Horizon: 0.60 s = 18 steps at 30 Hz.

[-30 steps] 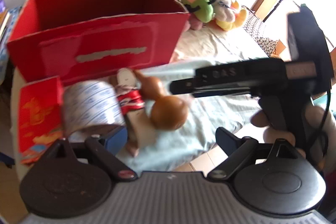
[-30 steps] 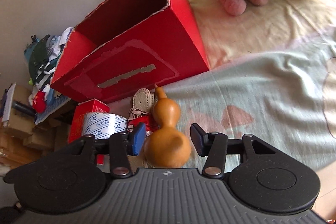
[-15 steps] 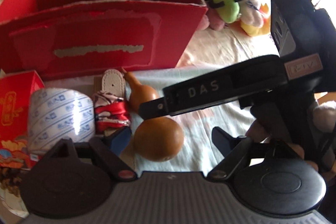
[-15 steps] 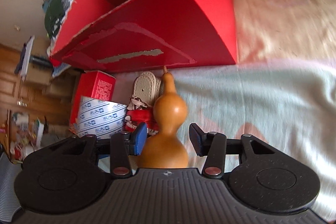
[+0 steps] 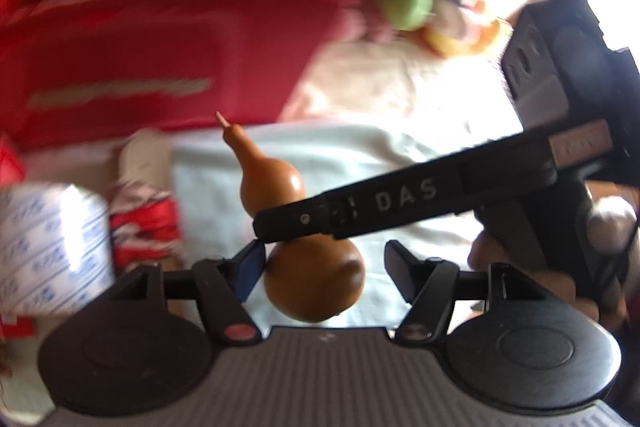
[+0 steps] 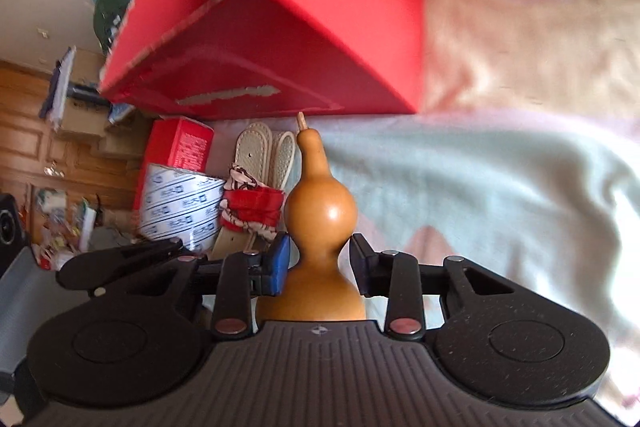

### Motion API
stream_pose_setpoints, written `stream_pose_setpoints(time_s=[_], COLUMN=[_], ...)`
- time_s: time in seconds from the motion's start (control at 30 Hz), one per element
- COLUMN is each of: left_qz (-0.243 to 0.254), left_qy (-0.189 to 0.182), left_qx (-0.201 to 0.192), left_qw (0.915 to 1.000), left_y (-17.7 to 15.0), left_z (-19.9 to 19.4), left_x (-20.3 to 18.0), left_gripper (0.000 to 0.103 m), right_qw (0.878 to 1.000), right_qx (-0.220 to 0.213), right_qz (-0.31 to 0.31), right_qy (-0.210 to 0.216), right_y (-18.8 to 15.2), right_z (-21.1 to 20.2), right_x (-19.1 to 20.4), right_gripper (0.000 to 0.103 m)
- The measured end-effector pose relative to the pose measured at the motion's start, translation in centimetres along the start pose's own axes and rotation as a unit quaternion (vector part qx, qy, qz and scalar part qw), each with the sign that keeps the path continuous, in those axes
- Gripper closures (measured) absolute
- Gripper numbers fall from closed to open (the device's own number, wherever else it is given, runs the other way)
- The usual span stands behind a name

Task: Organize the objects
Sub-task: 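Lift the gourd with the right gripper and carry it over the red box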

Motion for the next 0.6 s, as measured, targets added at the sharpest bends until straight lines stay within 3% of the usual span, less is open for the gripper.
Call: stream_pose_setpoints(time_s=[0.17,0.37,0.5,0.6], left_qz=[0.076,0.142,0.159,0.154], left_qy=[-0.035,-0.051,-0.05,-0.04], left_qx=[-0.017,-0.087,-0.14,-0.168], left_qw=[0.9964,0.9847,0.976,0.973], left_y=[2.2,7.0,10.4,12.4], left_z=[-1.6,-5.3,-9.6,-12.2], left_x=[-5.9,-10.7,-10.1,-8.0], left_gripper=[0.036,0.036,0.036,0.035], right_qw=[0.998,0.985,0.973,0.968], right_qx=[-0.066,-0.169,-0.223,-0.234], right_qz=[0.01,-0.018,-0.067,-0.087], right_qy=[-0.001,-0.002,0.001,0.001], right_y=[-0.9,1.2,4.5,7.3], right_z=[-5.9,-12.2,-14.1,-13.9], right_x=[-1.6,-0.2,3.4,6.2], right_gripper=[0.068,0.068,0.068,0.068])
Point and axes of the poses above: each gripper's, at about its wrist camera, not at the fingertips, and z roughly the way its jaws point, x to its left, y to its top, the point moved 9 cm from there along z, roughly the way its jaws point, and after that the axes turned 6 degrees about -y, right-handed, at the moved point
